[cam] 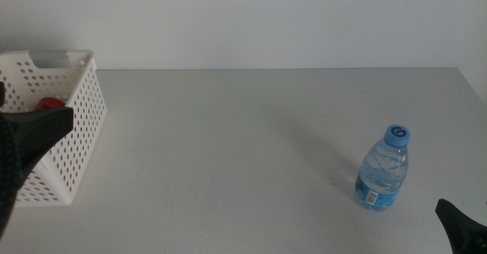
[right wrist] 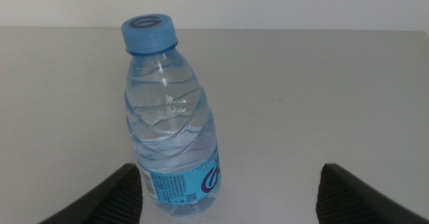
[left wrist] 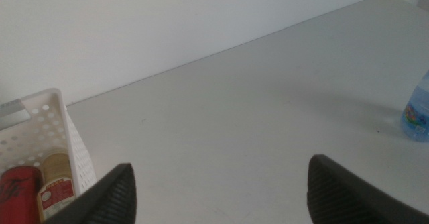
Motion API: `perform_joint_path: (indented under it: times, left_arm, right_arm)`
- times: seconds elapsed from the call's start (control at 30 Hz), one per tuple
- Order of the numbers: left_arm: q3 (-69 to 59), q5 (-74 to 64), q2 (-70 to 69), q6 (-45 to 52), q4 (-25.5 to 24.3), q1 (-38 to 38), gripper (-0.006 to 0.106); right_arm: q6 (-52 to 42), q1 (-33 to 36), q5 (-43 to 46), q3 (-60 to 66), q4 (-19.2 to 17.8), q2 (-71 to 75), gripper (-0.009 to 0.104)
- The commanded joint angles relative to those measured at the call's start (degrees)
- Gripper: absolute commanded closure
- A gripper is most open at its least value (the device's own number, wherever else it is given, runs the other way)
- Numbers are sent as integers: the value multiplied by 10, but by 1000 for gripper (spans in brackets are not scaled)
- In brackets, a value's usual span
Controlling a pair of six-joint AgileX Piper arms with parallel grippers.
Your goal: Use arms to grab the bottles and put them into the dustbin to the left of the table.
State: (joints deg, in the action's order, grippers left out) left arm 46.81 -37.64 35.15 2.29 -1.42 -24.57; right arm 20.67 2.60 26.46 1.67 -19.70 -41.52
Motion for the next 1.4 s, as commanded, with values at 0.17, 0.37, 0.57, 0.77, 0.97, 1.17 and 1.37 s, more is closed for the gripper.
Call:
perform_joint_path:
  times: [0.17, 0.37, 0.57, 0.77, 0.97, 1.17, 1.37]
  left_arm:
    - [13, 43, 3, -10, 6, 1, 17]
    - [13, 43, 3, -10, 6, 1, 17]
    - [13, 43, 3, -10, 6, 1, 17]
    - [13, 43, 3, -10, 6, 1, 17]
    - [13, 43, 3, -10, 6, 1, 17]
    - [13, 43, 3, -10, 6, 1, 17]
    - [13, 43, 3, -10, 6, 1, 17]
  right_arm:
    - [-40, -2, 144, -5, -7, -117, 28]
    - [-37, -2, 232, -5, -28, -190, 28]
    - [-39, -2, 292, -5, -27, -254, 28]
    - [-69, -2, 337, -7, -25, -284, 28]
    - [-101, -2, 413, -7, -23, -335, 25]
    - [-129, -2, 502, -7, 19, -407, 8]
    - [-152, -2, 501, -56, 13, -462, 1]
